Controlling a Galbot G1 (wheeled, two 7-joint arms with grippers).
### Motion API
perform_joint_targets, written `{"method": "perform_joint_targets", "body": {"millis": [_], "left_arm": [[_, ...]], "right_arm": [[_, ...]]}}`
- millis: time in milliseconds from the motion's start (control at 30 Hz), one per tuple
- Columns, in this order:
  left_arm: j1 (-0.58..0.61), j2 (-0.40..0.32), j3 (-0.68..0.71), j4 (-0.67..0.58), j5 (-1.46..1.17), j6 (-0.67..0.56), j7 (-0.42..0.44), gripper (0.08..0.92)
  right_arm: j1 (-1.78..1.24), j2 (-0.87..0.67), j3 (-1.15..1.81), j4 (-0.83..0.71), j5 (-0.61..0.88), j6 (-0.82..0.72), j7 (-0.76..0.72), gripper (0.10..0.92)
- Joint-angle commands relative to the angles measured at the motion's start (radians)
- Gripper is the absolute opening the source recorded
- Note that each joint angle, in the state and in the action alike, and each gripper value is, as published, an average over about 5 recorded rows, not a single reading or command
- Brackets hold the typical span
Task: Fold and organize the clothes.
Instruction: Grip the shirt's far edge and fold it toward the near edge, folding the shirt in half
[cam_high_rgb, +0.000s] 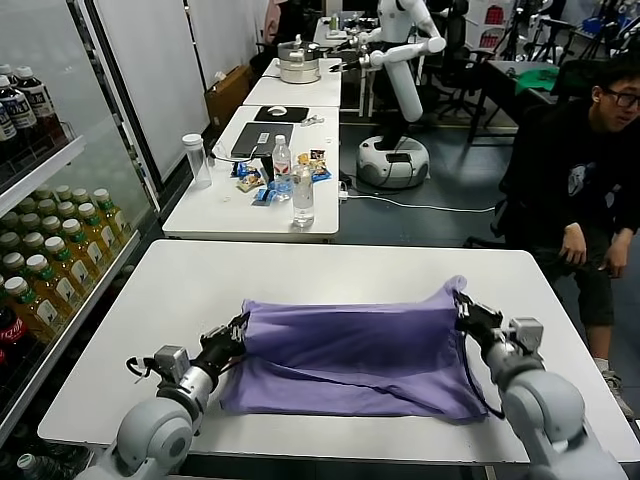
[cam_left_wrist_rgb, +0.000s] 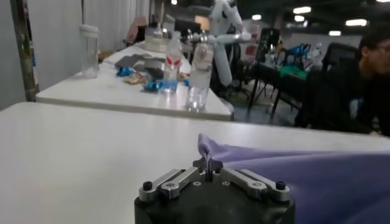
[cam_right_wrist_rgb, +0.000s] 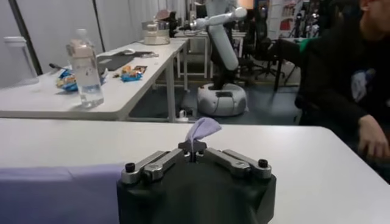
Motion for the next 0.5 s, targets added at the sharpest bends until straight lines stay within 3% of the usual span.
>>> {"method": "perform_joint_targets", "body": {"millis": [33, 233, 500], "left_arm": [[0.059, 0.023, -0.01, -0.032, 0.034, 0.07, -0.003, 0.096], [0.021, -0.011, 0.02, 0.036, 0.116, 0.073, -0.005, 0.145], [0.087, -0.051, 0.005, -0.021, 0.223, 0.024, -0.058, 0.371]], "right_arm": [[-0.172, 0.009, 0.08, 0.114, -0.016, -0.001, 0.004, 0.111], [-0.104, 0.05, 0.002, 0.024, -0.096, -0.008, 0.008, 0.185], [-0.129, 0.069, -0.011, 0.037, -0.177, 0.016, 0.001, 0.409]]}}
